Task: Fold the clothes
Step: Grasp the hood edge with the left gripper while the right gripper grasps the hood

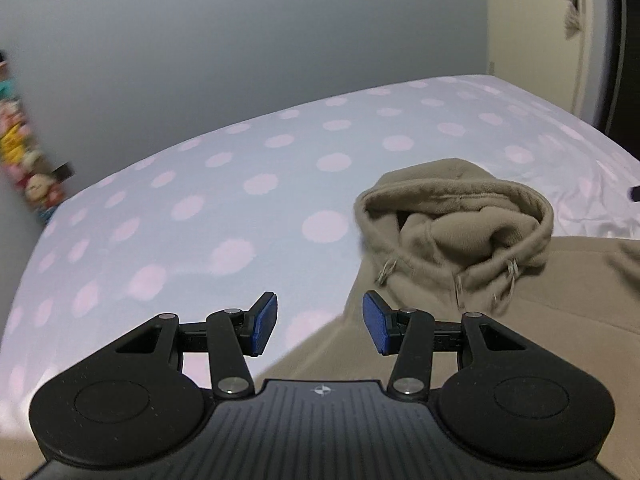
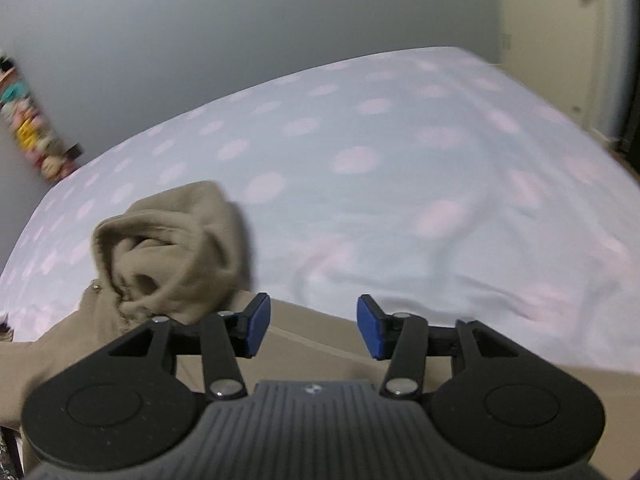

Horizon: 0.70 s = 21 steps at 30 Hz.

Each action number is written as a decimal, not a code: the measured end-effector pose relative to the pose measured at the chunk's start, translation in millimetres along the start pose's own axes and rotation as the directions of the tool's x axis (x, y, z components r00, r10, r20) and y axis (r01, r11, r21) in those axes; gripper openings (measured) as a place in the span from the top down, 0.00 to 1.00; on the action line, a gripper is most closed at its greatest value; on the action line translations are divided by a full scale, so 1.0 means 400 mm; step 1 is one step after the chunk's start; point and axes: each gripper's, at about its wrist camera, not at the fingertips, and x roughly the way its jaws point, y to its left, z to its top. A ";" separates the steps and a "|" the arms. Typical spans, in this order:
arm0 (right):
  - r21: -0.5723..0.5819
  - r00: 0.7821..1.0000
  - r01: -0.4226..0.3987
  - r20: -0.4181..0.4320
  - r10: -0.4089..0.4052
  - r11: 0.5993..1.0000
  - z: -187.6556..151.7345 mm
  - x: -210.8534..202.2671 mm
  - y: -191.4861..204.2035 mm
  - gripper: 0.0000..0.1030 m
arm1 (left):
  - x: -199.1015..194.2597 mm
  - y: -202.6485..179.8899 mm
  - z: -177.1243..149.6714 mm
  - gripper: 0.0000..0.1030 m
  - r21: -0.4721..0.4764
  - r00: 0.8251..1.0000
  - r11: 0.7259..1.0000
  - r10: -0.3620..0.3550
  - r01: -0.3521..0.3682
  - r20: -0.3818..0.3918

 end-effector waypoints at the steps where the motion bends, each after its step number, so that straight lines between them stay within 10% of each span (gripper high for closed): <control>1: -0.010 1.000 -0.015 -0.008 0.015 1.000 0.009 0.030 0.023 0.46 | 0.034 -0.007 0.017 0.56 0.012 1.000 1.000 -0.007 0.007 0.000; 17: -0.090 0.989 -0.111 -0.104 0.101 0.990 0.135 0.349 0.201 0.45 | 0.468 -0.155 0.174 0.57 0.295 0.995 0.955 0.055 -0.029 -0.078; 21: -0.102 0.976 -0.132 -0.186 0.111 0.986 0.128 0.391 0.223 0.58 | 0.495 -0.167 0.195 0.82 0.275 0.994 0.961 0.059 -0.031 -0.092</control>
